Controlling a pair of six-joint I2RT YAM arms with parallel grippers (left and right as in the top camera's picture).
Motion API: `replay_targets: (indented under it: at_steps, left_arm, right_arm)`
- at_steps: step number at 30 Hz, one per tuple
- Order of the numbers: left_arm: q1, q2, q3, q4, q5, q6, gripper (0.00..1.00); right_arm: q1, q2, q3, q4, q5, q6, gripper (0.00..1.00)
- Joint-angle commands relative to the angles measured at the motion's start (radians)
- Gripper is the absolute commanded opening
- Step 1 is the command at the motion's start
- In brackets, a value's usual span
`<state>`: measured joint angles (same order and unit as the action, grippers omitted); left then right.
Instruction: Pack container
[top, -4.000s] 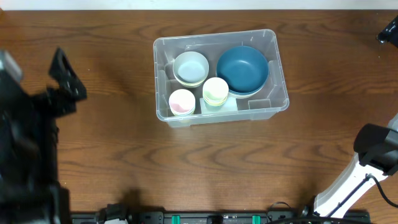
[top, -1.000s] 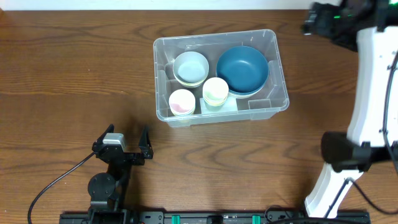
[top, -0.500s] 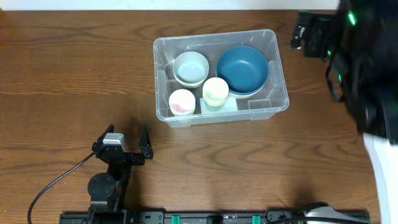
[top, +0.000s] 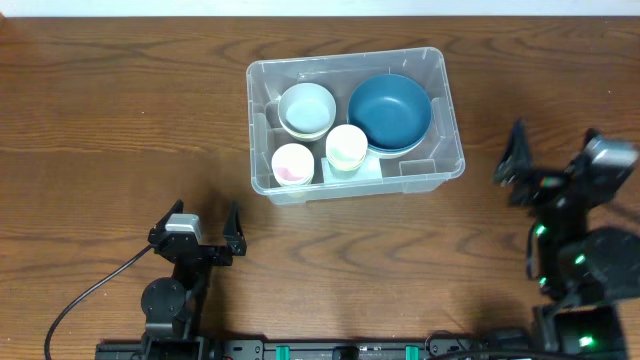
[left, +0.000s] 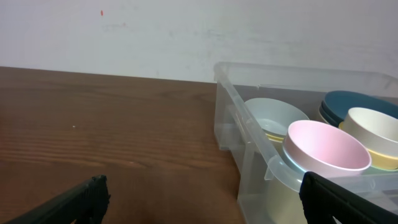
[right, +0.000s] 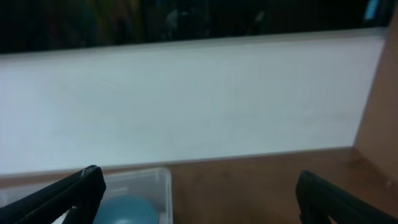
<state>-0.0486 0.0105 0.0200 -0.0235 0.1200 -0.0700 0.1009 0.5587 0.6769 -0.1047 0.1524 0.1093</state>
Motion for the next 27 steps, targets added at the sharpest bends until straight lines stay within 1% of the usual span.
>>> replay_targets:
  at_steps: [1, 4, 8, 12, 19, 24, 27]
  left_arm:
    - [-0.002, -0.005, -0.016, -0.037, 0.007, 0.017, 0.98]
    - [-0.002, -0.005, -0.016, -0.037, 0.007, 0.017, 0.98]
    - [-0.002, -0.005, -0.016, -0.037, 0.007, 0.017, 0.98]
    - [-0.002, -0.005, -0.016, -0.037, 0.007, 0.017, 0.98]
    - [-0.002, -0.005, -0.016, -0.037, 0.007, 0.017, 0.98]
    - [-0.002, -0.005, -0.016, -0.037, 0.007, 0.017, 0.98]
    - [-0.002, -0.005, -0.016, -0.037, 0.007, 0.017, 0.98]
  right_arm:
    - [-0.01, -0.109, -0.166, 0.017, -0.057, -0.022, 0.99]
    - [-0.01, -0.202, -0.298, 0.035, -0.071, -0.048, 0.99]
    - [-0.008, -0.311, -0.447, 0.086, -0.163, -0.173, 0.99]
    - [-0.008, -0.382, -0.53, 0.096, -0.164, -0.179, 0.99]
    - [-0.008, -0.425, -0.639, 0.084, -0.16, -0.178, 0.99]
    - [-0.008, -0.455, -0.661, 0.018, -0.158, -0.179, 0.99]
    - [-0.008, -0.488, -0.661, 0.011, -0.149, -0.179, 0.99]
